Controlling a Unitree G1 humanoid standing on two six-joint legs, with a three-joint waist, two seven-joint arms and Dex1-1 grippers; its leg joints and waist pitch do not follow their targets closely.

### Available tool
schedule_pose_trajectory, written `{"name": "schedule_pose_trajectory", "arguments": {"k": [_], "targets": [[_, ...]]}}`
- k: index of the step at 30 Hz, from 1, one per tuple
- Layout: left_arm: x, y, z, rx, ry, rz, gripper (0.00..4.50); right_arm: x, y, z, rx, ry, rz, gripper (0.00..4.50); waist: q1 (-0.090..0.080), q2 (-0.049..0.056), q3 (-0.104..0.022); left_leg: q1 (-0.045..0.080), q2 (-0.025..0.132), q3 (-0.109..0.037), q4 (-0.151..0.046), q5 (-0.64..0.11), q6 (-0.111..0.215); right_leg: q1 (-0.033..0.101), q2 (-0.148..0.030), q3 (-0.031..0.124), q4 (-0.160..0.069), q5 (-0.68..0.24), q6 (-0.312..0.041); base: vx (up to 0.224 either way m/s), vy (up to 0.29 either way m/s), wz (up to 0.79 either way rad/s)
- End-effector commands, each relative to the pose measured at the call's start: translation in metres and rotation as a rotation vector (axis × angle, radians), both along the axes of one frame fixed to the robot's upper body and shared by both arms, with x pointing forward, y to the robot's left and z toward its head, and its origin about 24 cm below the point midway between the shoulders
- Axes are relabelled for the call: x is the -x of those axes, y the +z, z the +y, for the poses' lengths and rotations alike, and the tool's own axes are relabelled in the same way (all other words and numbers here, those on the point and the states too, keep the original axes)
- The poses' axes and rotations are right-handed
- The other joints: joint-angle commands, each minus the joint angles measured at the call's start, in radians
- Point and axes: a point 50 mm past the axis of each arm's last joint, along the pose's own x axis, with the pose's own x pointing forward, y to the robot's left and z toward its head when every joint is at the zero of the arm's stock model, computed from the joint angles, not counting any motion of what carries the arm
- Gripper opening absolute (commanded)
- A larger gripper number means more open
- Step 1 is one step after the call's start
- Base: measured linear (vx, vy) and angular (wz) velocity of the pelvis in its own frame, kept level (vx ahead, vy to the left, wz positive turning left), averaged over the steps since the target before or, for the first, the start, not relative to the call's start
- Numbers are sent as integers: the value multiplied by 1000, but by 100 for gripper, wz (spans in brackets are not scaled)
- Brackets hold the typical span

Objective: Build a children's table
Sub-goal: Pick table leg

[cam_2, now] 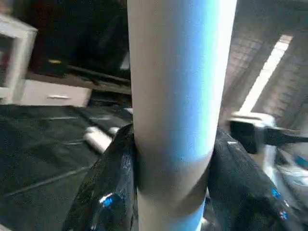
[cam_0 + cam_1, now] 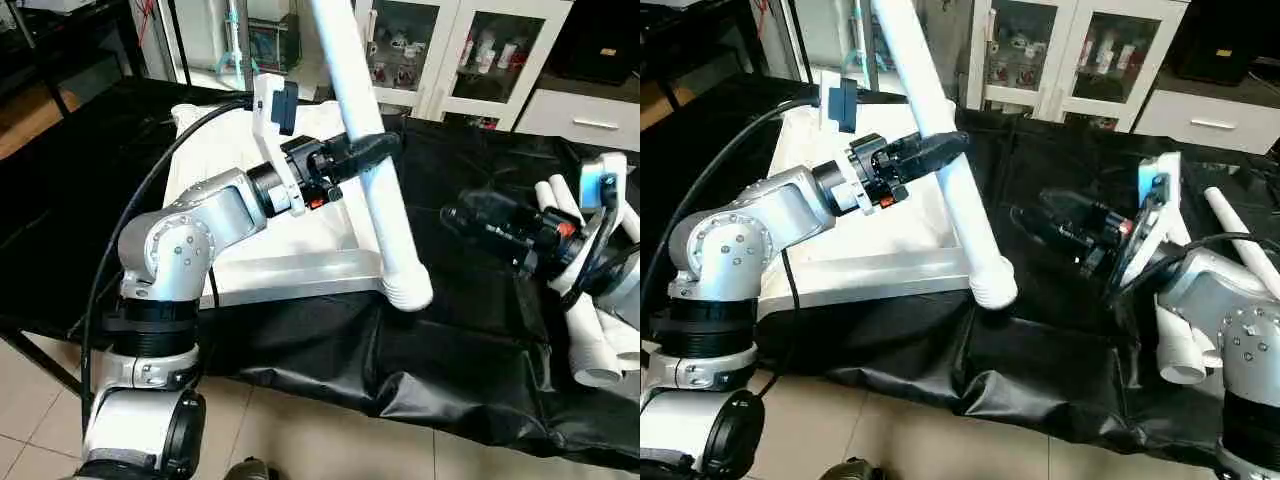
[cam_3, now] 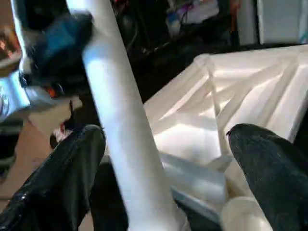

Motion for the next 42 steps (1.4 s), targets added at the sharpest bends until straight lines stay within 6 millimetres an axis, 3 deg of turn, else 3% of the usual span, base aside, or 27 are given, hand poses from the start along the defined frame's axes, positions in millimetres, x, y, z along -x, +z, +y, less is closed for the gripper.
{"name": "schedule_pose_trajectory", "arguments": {"k": [1, 10, 19, 24, 31, 42], "targets": [[6, 6, -3, -1, -60, -35, 177, 3, 5, 3, 14, 40, -18, 450, 0, -20, -72, 29, 49, -22, -66, -106, 1, 35, -55, 32, -72, -91, -208, 0, 0, 0], [10, 10, -5, -3, -104, -63, 177, 7, 0, 16, 87, 115, -17, 450, -1, -21, -71, 29, 50, -22, -66, -120, -3, 34, -56, 33, -74, -122, -200, 0, 0, 0], [11, 10, -7, -58, -105, -78, 177, 2, -3, 25, 196, 114, -49, 450, 1, -26, -72, 29, 50, -22, -65, -102, -6, 34, -56, 32, -69, -89, -201, 0, 0, 0], [6, 3, -9, -163, -58, -113, 177, 3, -6, 37, 231, 144, -62, 450, 0, -29, -72, 30, 52, -23, -68, -103, -8, 33, -55, 34, -70, -102, -175, 0, 0, 0], [7, 5, -13, -192, -78, -146, 177, -1, -23, 44, 330, 148, -18, 450, -1, -32, -72, 30, 51, -23, -67, -106, -20, 33, -55, 33, -67, -86, -189, 0, 0, 0], [13, 6, -22, -211, -133, -185, 177, -4, -32, 47, 362, 149, 14, 450, -1, -35, -72, 31, 51, -22, -66, -100, -15, 33, -55, 33, -62, -58, -207, 0, 0, 0]]}}
